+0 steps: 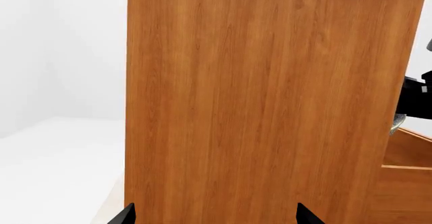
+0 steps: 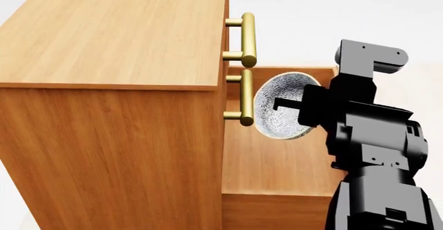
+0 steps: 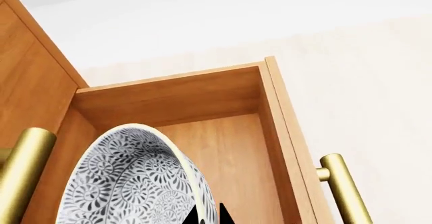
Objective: Put the bowl in the bottom drawer of the cabinet and close it.
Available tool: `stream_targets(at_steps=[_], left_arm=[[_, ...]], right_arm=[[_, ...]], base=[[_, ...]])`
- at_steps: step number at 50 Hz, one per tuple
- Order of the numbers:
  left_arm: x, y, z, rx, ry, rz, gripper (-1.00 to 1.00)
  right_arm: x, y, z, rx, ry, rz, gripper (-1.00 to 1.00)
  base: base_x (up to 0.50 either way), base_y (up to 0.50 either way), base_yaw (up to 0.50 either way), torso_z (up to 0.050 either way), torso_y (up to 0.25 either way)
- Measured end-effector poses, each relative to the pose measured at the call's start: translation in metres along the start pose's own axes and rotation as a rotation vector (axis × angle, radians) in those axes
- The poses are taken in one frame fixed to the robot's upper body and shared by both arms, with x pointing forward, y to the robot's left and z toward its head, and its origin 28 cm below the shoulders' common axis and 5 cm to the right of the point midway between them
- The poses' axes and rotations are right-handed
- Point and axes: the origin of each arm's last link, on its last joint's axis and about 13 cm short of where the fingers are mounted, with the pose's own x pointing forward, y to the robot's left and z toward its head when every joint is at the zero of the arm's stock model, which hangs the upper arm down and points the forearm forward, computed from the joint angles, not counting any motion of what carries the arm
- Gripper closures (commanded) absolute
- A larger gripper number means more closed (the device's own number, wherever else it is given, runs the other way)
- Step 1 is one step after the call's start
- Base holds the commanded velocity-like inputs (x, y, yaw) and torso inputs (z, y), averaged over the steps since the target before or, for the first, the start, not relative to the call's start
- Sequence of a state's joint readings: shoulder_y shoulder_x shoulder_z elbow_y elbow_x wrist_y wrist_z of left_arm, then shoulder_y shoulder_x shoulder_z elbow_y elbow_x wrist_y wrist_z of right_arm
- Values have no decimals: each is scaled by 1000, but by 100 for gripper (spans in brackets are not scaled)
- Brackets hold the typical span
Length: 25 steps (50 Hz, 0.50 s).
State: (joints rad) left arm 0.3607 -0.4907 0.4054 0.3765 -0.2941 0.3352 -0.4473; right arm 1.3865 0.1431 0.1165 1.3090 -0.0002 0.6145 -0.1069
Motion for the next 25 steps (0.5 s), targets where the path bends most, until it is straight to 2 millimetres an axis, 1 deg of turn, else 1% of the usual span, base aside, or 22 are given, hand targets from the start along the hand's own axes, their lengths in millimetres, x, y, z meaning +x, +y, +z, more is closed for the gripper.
stream_targets(at_steps=[25], left_arm=[[-1, 1, -5, -1, 0, 0, -100]], right_arm=[[1, 2, -9, 14, 65, 33, 100]], base=[[0, 0, 0, 0, 0]])
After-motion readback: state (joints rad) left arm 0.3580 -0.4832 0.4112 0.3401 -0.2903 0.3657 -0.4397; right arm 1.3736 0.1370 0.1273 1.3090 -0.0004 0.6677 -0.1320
